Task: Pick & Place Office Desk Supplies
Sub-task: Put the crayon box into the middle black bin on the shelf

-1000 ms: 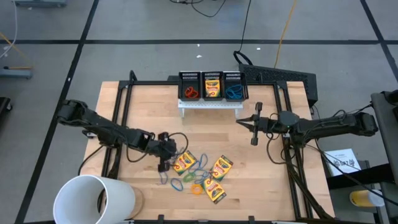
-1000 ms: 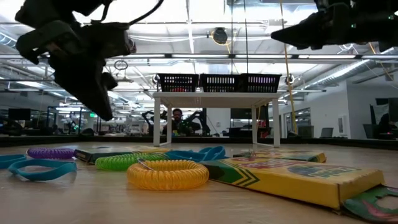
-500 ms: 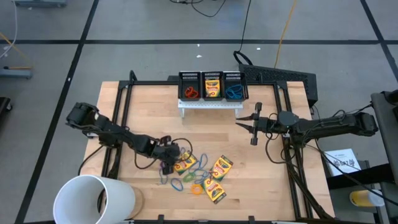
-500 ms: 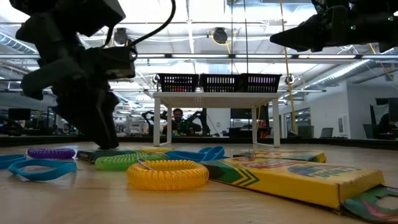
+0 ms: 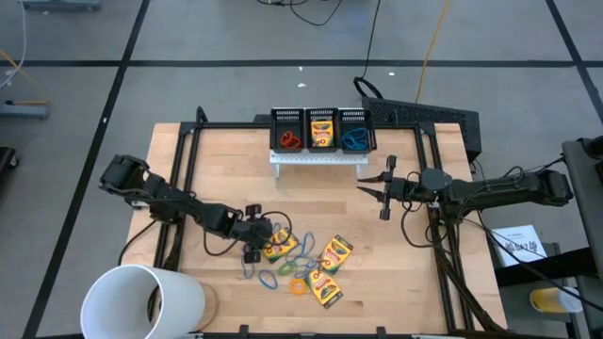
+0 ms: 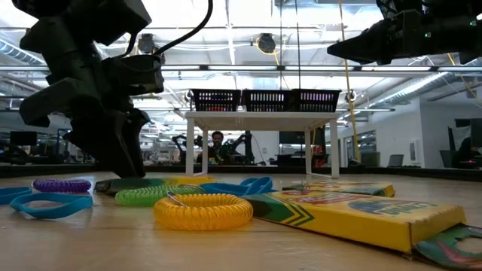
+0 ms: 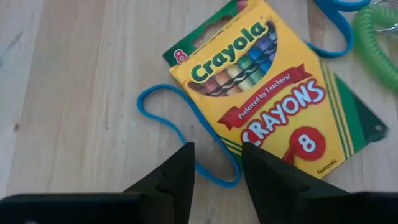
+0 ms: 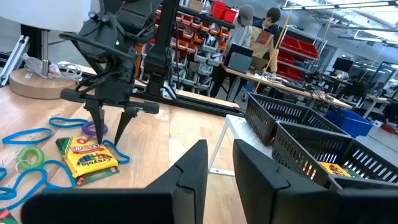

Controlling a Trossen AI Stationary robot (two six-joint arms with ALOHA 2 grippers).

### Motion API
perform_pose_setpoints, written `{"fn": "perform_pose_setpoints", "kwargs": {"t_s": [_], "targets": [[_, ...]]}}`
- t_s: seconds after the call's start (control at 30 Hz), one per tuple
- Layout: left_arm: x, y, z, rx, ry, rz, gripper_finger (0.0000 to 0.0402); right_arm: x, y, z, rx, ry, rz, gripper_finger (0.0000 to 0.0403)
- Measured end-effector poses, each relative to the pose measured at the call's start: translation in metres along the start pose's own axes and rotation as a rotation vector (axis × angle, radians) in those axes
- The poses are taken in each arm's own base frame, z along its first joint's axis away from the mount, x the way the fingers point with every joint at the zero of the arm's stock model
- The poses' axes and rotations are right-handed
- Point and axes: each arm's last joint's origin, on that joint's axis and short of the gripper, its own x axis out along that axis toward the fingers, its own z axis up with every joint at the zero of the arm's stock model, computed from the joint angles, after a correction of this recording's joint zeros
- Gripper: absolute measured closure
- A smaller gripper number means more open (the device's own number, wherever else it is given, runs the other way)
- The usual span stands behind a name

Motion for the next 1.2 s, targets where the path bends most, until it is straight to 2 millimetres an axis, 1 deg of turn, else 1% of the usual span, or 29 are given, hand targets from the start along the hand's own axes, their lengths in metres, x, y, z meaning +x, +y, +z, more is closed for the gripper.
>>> {"fn": "perform_pose_setpoints", "kwargs": {"t_s": [0.13, 0.23, 0.4, 0.8, 0.97, 1.1, 1.2], "targets": [[-0.001, 0.0, -0.001, -0.002, 0.015, -0.013, 0.0278, 0.0, 0.0, 0.0, 0.0, 0.001, 0.0, 0.0336], [-0.005, 0.001, -0.001, -0.01, 0.012, -0.02, 0.0288, 0.0, 0.0, 0.0, 0.0, 0.001, 0.0, 0.0337], [-0.01, 0.0, 0.004, -0.124, -0.031, -0.059, 0.0299, 0.0, 0.0, 0.0, 0.0, 0.001, 0.0, 0.0337], [-0.01, 0.0, 0.005, -0.118, -0.039, -0.066, 0.0298, 0.0, 0.0, 0.0, 0.026, 0.001, 0.0, 0.0337], [-0.01, 0.001, 0.002, -0.118, -0.022, -0.035, 0.0298, 0.0, 0.0, 0.0, 0.027, 0.001, 0.0, 0.0337], [-0.006, 0.002, -0.001, -0.143, -0.019, 0.004, 0.0298, 0.001, 0.0, -0.001, 0.096, 0.006, 0.002, 0.0338], [-0.002, 0.002, -0.004, -0.141, -0.01, 0.012, 0.0298, 0.003, 0.001, -0.003, 0.112, 0.027, 0.01, 0.0337]]}}
